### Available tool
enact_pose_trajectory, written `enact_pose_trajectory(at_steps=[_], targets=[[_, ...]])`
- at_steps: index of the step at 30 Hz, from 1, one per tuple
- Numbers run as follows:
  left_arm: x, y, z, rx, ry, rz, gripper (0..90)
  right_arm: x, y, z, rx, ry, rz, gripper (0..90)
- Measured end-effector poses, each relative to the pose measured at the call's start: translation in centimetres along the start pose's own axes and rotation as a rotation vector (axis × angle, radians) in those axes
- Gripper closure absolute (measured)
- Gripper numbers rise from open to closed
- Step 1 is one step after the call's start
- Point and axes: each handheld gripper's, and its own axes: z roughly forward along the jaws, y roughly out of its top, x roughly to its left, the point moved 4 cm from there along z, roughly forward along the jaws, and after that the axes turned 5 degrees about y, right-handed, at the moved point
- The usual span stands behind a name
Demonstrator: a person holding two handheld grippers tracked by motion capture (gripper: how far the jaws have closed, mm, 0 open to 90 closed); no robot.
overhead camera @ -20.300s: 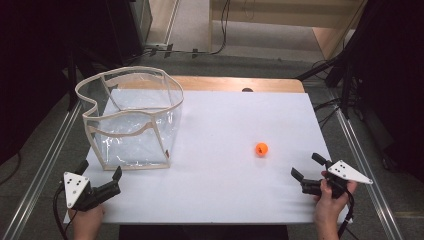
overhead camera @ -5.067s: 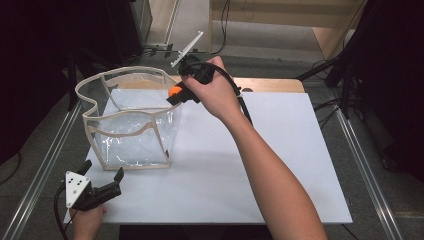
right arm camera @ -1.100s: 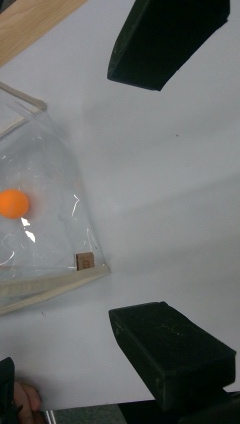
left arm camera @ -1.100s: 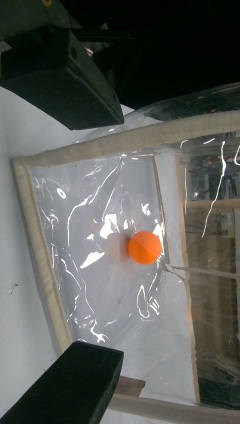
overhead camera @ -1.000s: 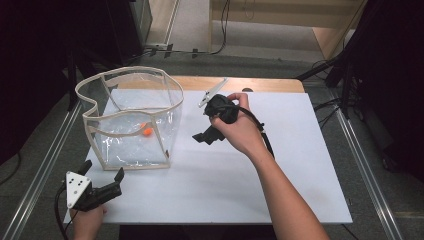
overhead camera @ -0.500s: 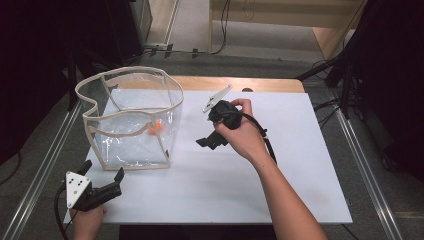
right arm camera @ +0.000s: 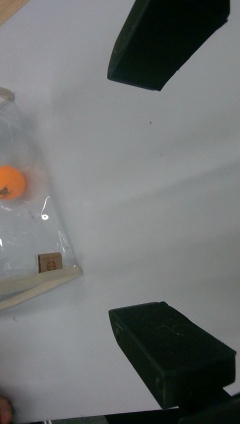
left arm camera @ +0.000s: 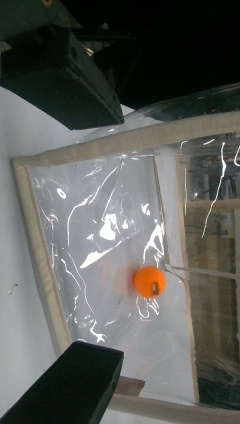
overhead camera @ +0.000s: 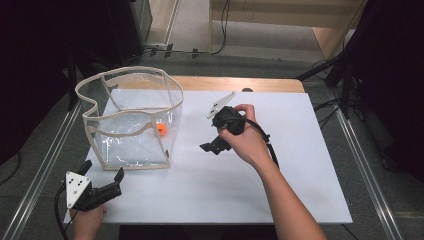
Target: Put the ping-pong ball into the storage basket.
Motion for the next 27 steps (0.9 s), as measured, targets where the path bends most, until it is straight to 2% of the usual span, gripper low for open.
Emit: enact_pose_trajectory(at_steps=[27], targets=[[0.0, 0.0, 0.0, -0.002, 0.001, -0.004, 0.0, 0.2, -4.7, 0.3, -0.029, 0.003, 0.054, 0.0]])
